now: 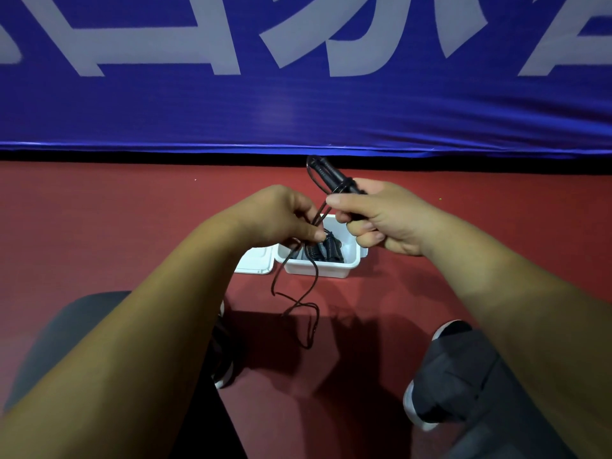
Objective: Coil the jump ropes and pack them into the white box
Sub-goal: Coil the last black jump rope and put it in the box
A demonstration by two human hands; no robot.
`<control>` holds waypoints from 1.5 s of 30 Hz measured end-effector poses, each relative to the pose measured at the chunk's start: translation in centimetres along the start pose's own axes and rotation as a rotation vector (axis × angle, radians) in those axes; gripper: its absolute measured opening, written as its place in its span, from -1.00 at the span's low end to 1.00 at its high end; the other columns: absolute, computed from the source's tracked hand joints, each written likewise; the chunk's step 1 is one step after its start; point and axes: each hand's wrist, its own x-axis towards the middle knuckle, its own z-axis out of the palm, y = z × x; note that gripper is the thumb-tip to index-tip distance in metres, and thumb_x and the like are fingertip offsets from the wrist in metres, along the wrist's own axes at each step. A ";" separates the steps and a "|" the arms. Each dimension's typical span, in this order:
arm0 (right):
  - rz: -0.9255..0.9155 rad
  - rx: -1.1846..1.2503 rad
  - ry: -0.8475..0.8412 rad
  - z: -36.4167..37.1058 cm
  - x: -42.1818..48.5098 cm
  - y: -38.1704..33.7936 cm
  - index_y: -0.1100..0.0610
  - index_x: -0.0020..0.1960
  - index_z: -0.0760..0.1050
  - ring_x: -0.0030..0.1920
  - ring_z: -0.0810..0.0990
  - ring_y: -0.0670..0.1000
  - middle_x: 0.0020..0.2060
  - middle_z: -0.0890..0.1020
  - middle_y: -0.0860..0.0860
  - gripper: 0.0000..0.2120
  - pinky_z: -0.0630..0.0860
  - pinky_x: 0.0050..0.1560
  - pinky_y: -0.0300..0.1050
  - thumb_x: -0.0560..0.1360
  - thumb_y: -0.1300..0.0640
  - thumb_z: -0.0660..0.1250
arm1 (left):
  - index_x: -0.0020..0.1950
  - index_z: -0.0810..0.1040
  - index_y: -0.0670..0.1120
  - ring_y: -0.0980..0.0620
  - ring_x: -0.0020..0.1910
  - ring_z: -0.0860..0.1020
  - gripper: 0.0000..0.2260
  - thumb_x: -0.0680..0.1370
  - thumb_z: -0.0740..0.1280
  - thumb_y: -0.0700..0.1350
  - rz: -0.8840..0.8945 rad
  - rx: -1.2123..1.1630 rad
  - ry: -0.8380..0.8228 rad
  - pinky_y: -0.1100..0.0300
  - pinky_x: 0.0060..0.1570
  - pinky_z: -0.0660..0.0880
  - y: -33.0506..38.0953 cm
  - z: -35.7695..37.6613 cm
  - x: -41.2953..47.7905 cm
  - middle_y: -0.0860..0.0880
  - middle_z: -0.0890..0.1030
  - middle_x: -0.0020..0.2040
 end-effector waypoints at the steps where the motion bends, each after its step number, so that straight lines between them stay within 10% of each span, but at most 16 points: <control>1: 0.007 0.015 0.003 0.1 -0.1 -0.1 0.05 0.11 0.54 -0.43 0.19 -0.10 -0.25 0.49 0.03 -0.79 0.08 -0.51 -0.26 0.62 -0.05 0.47 | -0.05 0.72 -0.13 0.09 -0.26 0.64 -0.90 0.53 0.57 -0.13 0.000 0.010 -0.014 0.20 -0.15 0.67 -0.1 0.0 0.1 -0.08 0.70 -0.18; 4: 0.034 0.049 0.054 0.1 -0.2 -0.4 0.03 0.11 0.51 -0.44 0.15 -0.08 -0.30 0.49 0.02 -0.66 0.03 -0.48 -0.26 0.64 -0.25 0.36 | -0.08 0.72 -0.02 0.15 -0.27 0.59 -0.88 0.53 0.56 0.01 0.019 0.141 -0.042 0.20 -0.20 0.56 -0.3 0.0 0.3 -0.03 0.73 -0.17; 12: 0.037 0.138 0.105 0.2 -0.3 -0.6 0.18 0.12 0.40 -0.47 0.19 -0.09 -0.19 0.58 0.16 -0.83 0.08 -0.56 -0.30 0.69 0.07 0.19 | -0.12 0.69 0.04 0.14 -0.34 0.51 -0.83 0.56 0.50 0.11 0.009 0.208 -0.028 0.18 -0.23 0.46 -1.1 0.1 1.0 0.12 0.67 -0.29; 26: 0.007 0.063 0.109 0.4 -1.0 -0.8 0.19 0.18 0.47 -0.47 0.25 -0.10 -0.18 0.59 0.12 -0.82 0.10 -0.60 -0.28 0.65 0.13 0.37 | 0.02 0.78 0.14 0.21 -0.32 0.50 -0.91 0.54 0.54 0.07 -0.003 0.124 -0.027 0.23 -0.20 0.46 -2.1 0.4 2.0 0.03 0.72 -0.17; 32: -0.004 -0.012 0.084 0.3 -1.3 -0.9 0.11 -0.04 0.39 -0.45 0.24 -0.08 -0.15 0.63 0.13 -0.82 0.11 -0.60 -0.27 0.65 0.19 0.38 | 0.06 0.76 0.05 0.32 -0.50 0.46 -0.90 0.59 0.50 0.00 0.016 0.157 -0.024 0.42 -0.42 0.33 -2.1 0.5 2.0 0.27 0.58 -0.44; 41: -0.018 -0.124 -0.049 0.7 -1.6 -0.6 0.11 -0.02 0.45 -0.45 0.23 -0.06 -0.14 0.63 0.18 -0.88 0.13 -0.56 -0.26 0.67 0.18 0.37 | -0.07 0.75 0.14 0.05 -0.08 0.66 -0.94 0.51 0.55 0.09 0.010 0.221 0.011 -0.05 0.15 0.58 -3.1 1.1 2.8 0.10 0.72 -0.15; 45: 0.006 -0.193 -0.102 0.8 -1.9 -0.8 0.16 0.08 0.49 -0.43 0.23 -0.05 -0.14 0.64 0.16 -0.91 0.14 -0.54 -0.24 0.68 0.15 0.35 | -0.06 0.69 0.15 0.28 -0.18 0.63 -0.90 0.54 0.55 -0.04 0.079 0.114 0.065 0.16 -0.03 0.53 -2.6 1.4 2.8 0.23 0.71 -0.19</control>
